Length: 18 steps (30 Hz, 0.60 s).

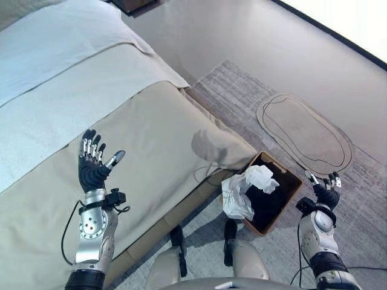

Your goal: Pick up clothes into the bucket

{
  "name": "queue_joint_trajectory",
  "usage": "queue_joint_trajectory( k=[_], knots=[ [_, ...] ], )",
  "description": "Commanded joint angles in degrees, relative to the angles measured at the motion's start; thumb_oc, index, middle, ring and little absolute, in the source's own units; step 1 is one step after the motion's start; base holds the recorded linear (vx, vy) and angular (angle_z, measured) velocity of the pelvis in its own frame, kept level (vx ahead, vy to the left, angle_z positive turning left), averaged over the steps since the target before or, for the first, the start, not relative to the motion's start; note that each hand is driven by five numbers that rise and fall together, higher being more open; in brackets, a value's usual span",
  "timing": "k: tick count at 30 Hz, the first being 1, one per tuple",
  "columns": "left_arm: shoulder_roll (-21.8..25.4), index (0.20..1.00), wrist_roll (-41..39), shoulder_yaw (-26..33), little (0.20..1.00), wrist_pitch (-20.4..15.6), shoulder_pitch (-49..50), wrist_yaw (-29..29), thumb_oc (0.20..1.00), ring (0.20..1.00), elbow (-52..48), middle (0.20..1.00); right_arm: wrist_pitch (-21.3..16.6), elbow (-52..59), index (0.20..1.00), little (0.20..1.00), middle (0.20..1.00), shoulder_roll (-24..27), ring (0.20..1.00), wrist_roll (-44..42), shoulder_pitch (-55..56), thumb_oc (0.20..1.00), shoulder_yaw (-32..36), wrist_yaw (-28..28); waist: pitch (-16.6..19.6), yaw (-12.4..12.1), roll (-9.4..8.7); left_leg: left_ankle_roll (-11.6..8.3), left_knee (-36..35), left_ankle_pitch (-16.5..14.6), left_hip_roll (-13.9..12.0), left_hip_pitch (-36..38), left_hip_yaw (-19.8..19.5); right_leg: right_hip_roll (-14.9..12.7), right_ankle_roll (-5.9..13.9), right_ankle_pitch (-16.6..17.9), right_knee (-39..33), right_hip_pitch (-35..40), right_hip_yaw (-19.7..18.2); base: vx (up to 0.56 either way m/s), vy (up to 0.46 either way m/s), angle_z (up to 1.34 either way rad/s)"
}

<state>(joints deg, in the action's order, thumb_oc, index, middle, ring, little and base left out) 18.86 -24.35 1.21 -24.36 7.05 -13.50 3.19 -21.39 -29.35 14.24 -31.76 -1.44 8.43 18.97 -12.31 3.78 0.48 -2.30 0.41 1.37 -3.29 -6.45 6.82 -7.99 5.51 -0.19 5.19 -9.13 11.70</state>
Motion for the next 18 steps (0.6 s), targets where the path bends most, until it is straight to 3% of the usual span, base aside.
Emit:
queue_joint_trajectory(
  k=[1,10,18],
  knots=[
    [0.1,1.0,2.1,0.8,1.0,-1.2,1.7,2.0,1.0,1.0,0.6,1.0,-3.8,5.0,1.0,1.0,1.0,-0.3,1.0,-0.3,1.5,1.0,-0.5,-3.6,4.2,0.3,-1.33,-1.74,-3.3,3.4,-2.0,0.7,1.1,-3.2,4.72,4.5,-2.7,1.6,0.4,0.1,-0.01,-0.11],
    [-2.6,1.0,5.0,1.3,1.0,-0.5,6.5,2.8,1.0,1.0,1.6,1.0,-0.6,7.8,1.0,1.0,1.0,-2.0,1.0,5.3,8.5,1.0,-7.3,-6.9,7.0,0.7,-1.86,-1.96,-5.1,3.0,-2.4,5.6,2.5,-1.6,4.33,4.4,-5.2,6.3,0.1,0.03,-0.002,-0.08],
    [-2.9,1.0,5.4,0.2,1.0,-0.8,6.6,2.0,1.0,1.0,1.0,1.0,-0.1,7.1,1.0,1.0,1.0,-2.2,1.0,7.8,8.4,1.0,-10.7,-6.2,8.0,0.9,-1.79,-2.04,-5.4,2.8,-2.7,7.0,3.0,-1.2,4.23,4.3,-6.2,8.1,0.3,0.01,0.0,-0.04]
  ],
)
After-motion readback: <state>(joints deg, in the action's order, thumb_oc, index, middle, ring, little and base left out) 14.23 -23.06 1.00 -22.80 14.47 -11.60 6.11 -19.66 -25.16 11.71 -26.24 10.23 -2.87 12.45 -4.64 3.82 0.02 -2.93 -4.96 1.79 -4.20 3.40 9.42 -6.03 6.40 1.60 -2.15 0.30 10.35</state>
